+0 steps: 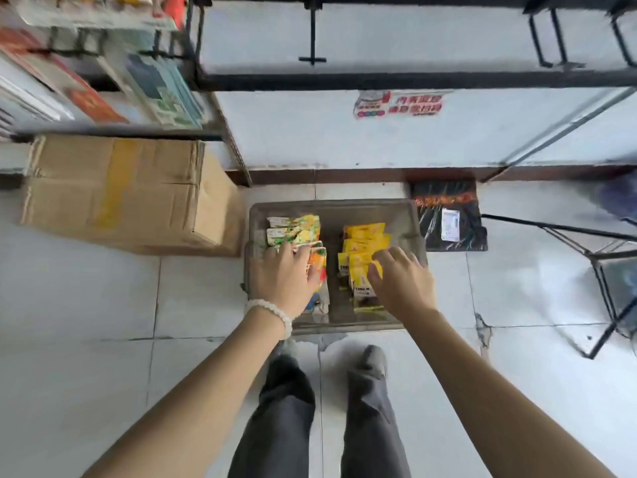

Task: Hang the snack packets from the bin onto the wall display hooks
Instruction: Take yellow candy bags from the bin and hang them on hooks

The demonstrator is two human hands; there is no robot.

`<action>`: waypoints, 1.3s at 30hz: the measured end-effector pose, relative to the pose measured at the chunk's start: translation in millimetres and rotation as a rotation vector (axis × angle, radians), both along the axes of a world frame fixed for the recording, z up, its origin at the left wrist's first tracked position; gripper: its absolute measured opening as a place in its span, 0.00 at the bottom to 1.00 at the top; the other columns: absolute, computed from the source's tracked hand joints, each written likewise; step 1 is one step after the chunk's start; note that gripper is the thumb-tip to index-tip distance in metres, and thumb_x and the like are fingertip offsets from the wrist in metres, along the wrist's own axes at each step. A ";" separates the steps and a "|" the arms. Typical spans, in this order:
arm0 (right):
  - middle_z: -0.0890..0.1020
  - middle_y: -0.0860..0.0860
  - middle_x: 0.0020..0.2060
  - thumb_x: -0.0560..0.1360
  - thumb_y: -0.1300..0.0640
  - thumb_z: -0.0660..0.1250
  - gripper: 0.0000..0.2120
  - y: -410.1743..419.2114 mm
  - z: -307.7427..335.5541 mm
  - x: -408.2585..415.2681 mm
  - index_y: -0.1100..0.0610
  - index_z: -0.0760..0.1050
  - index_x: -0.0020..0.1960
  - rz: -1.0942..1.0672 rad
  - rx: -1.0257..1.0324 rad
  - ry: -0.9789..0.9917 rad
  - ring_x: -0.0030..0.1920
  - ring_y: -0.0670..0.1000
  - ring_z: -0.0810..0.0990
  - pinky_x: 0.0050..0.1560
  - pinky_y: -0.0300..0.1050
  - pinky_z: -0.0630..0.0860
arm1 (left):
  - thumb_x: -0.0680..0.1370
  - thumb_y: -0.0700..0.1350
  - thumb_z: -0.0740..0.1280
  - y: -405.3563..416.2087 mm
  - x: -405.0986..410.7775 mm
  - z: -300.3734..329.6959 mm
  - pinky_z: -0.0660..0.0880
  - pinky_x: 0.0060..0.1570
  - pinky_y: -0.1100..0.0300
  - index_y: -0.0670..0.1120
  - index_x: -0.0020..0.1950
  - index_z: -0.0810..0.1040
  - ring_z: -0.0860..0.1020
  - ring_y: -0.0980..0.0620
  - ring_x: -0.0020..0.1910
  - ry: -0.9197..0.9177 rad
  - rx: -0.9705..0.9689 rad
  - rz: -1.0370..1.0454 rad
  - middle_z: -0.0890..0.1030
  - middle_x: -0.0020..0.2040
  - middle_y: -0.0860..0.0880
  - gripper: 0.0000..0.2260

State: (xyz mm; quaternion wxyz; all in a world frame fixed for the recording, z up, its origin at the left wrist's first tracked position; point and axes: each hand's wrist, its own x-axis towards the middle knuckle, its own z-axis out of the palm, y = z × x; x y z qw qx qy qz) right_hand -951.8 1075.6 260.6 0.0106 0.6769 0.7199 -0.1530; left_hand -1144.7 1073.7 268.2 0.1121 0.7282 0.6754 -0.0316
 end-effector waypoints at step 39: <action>0.66 0.56 0.67 0.75 0.57 0.63 0.20 31.9 -463.0 99.1 0.57 0.67 0.67 -0.029 -0.351 -0.100 0.64 0.59 0.67 0.58 0.52 0.67 | 0.79 0.56 0.57 36.7 143.5 -488.5 0.64 0.48 0.48 0.54 0.70 0.63 0.71 0.44 0.56 -0.079 -0.288 0.151 0.73 0.59 0.46 0.20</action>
